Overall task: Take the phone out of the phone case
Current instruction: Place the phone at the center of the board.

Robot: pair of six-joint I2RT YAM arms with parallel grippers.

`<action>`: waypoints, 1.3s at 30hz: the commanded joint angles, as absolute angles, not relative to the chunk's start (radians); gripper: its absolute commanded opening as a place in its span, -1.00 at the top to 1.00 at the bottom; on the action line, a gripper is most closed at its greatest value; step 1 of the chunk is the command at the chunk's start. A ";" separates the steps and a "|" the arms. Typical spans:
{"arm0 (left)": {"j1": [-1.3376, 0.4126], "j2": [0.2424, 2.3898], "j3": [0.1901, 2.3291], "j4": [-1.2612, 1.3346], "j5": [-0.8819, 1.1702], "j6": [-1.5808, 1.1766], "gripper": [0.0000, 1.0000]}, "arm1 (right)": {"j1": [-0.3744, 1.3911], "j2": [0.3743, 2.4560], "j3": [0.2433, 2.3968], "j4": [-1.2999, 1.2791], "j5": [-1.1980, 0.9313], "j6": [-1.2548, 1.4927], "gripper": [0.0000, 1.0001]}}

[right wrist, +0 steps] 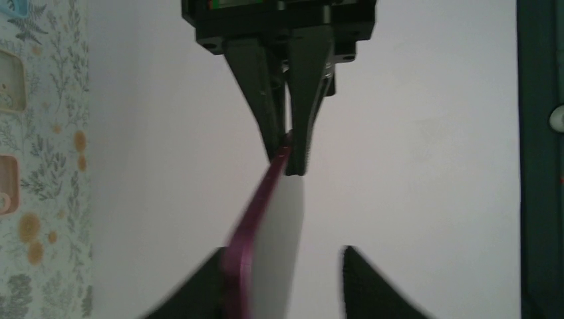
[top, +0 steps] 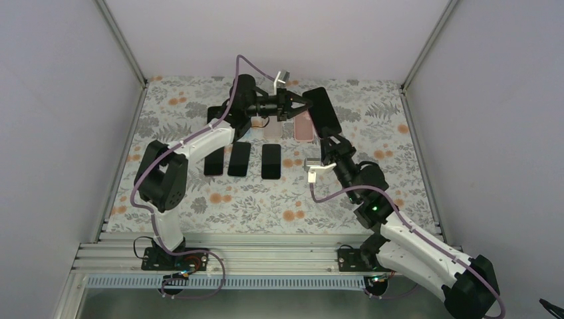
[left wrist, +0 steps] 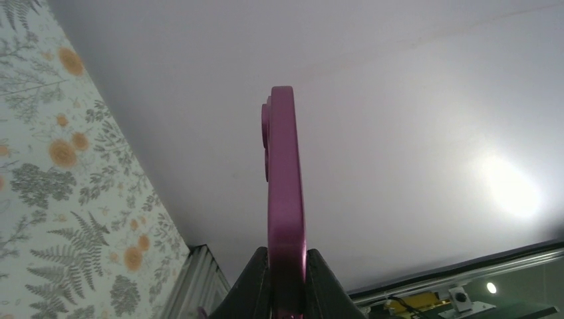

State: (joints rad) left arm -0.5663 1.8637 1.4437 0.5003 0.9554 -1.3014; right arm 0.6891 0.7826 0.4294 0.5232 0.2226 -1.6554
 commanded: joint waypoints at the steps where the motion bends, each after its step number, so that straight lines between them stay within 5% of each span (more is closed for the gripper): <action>1: -0.547 1.866 1.431 0.544 0.948 -1.269 0.95 | 0.705 0.750 0.443 0.566 0.211 -1.652 -0.03; 12: -0.480 1.833 1.414 0.406 0.952 -1.086 0.95 | 0.713 0.675 0.463 0.349 0.179 -1.581 -1.00; 39: -0.520 2.065 1.391 0.001 0.982 -0.638 0.95 | 0.721 0.739 0.725 -0.057 0.168 -1.102 -0.99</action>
